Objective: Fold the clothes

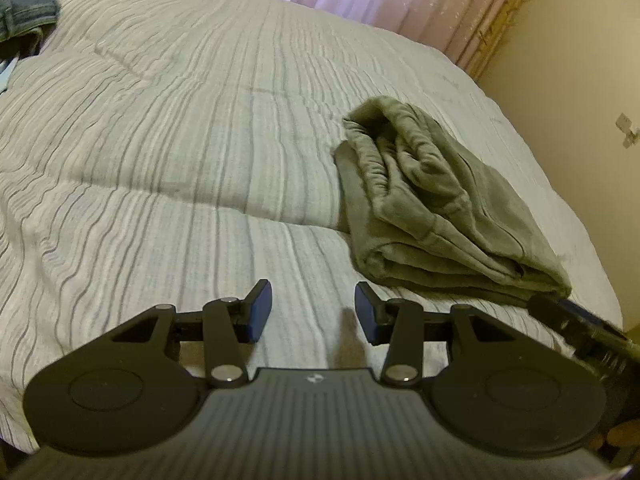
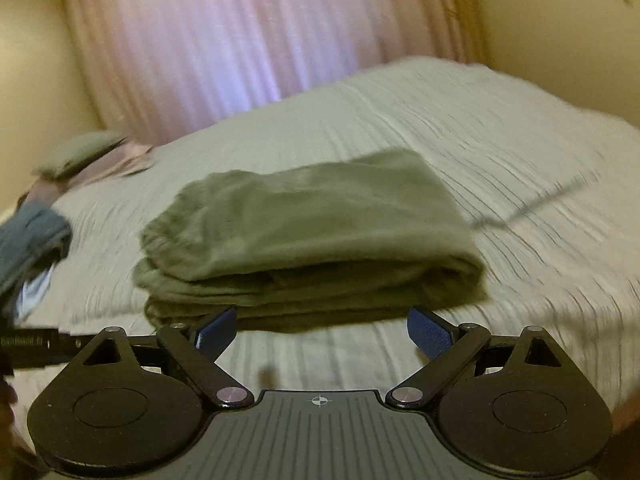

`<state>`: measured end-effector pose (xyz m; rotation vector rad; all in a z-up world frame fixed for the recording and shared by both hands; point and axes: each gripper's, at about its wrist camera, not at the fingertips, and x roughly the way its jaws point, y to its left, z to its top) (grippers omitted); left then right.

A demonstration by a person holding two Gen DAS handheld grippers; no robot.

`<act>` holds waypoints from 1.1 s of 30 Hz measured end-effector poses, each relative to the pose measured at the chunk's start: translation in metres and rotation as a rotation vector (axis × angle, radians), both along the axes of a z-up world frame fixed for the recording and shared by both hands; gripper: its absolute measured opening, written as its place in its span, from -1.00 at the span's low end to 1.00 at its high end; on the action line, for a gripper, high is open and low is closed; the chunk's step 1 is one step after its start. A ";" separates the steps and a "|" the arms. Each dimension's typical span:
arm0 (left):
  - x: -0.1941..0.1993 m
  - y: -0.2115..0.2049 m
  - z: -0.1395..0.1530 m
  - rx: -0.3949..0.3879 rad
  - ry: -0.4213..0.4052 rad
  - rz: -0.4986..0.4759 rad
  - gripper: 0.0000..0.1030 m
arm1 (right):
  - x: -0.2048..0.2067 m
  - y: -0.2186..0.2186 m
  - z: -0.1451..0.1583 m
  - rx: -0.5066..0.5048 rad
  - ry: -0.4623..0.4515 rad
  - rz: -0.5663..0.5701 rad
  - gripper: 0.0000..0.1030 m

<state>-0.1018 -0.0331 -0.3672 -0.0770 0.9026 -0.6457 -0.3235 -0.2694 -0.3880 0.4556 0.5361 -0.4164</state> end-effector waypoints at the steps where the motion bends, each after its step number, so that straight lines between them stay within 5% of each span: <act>1: -0.002 -0.004 0.001 0.008 -0.006 -0.011 -0.22 | -0.003 -0.002 0.001 0.010 -0.001 -0.010 0.85; 13: -0.024 -0.045 0.008 0.079 -0.049 -0.130 -0.18 | 0.001 -0.005 -0.004 0.040 0.034 -0.041 0.85; 33: -0.035 -0.057 0.009 0.156 -0.097 -0.169 -0.14 | 0.000 -0.002 -0.008 0.015 0.118 -0.040 0.85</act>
